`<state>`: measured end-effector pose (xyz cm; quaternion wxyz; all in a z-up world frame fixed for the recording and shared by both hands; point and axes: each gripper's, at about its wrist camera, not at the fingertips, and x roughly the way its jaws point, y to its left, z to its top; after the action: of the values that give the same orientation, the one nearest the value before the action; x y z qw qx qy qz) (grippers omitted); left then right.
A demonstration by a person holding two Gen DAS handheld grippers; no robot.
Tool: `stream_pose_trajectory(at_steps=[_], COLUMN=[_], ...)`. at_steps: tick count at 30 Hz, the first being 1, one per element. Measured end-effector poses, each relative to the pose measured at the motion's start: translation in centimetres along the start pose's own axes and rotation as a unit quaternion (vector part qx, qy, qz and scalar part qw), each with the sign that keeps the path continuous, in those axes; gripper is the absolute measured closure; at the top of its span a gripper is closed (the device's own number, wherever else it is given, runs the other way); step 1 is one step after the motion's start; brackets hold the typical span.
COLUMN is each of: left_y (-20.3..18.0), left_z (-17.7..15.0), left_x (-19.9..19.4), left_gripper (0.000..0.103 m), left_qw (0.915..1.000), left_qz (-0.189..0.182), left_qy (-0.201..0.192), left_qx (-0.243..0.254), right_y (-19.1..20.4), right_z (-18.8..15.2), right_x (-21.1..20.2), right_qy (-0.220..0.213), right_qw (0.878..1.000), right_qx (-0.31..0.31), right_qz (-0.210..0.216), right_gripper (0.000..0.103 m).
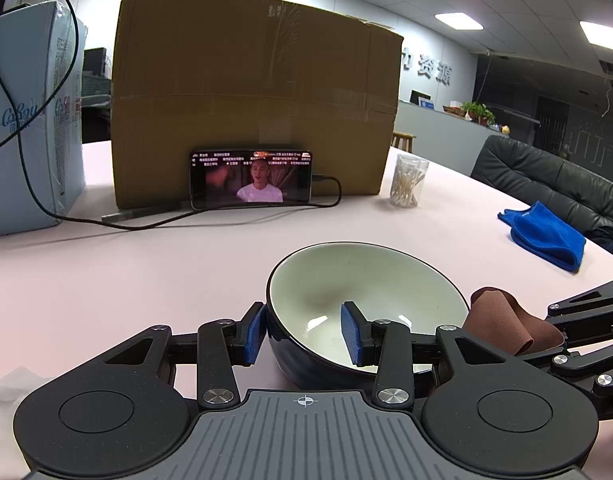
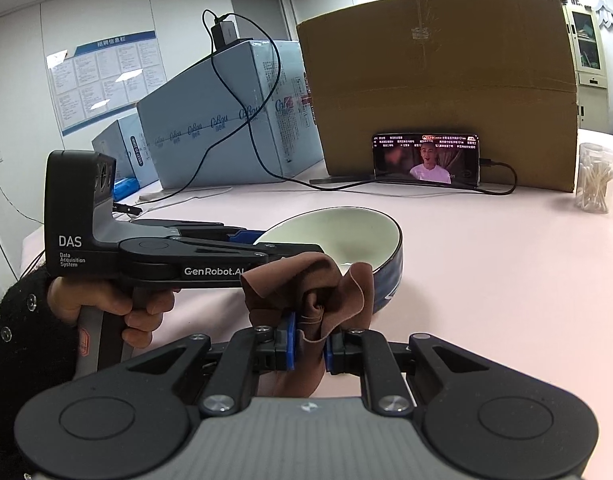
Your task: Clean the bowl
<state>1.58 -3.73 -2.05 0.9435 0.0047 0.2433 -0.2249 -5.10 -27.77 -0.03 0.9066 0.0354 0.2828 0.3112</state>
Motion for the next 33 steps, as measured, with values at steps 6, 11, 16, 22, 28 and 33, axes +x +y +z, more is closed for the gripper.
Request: stream_pose_trajectory(at_steps=[6, 11, 16, 22, 28, 33], left_y=[0.0, 0.0, -0.1, -0.3, -0.4, -0.4], left_z=[0.0, 0.0, 0.0, 0.0, 0.0, 0.0], left_x=[0.0, 0.0, -0.1, -0.1, -0.2, -0.2], left_gripper=[0.065, 0.065, 0.065, 0.064, 0.064, 0.064], left_qw=[1.0, 1.0, 1.0, 1.0, 1.0, 1.0], left_qz=[0.0, 0.0, 0.0, 0.0, 0.0, 0.0], left_qy=[0.0, -0.001, -0.001, -0.001, -0.001, -0.001], left_qx=[0.001, 0.001, 0.0, -0.002, -0.002, -0.003], right_y=[0.4, 0.8, 0.2, -1.3, -1.1, -1.1], right_z=[-0.1, -0.1, 0.0, 0.2, 0.2, 0.1], right_x=[-0.1, 0.2, 0.0, -0.2, -0.1, 0.0], right_qy=[0.0, 0.003, 0.001, -0.01, -0.007, -0.006], right_qw=[1.0, 1.0, 1.0, 0.999, 0.999, 1.0], right_qx=[-0.001, -0.004, 0.004, 0.025, 0.019, 0.019], right_qz=[0.002, 0.013, 0.005, -0.028, -0.03, -0.018], right_gripper=[0.086, 0.087, 0.087, 0.087, 0.087, 0.087])
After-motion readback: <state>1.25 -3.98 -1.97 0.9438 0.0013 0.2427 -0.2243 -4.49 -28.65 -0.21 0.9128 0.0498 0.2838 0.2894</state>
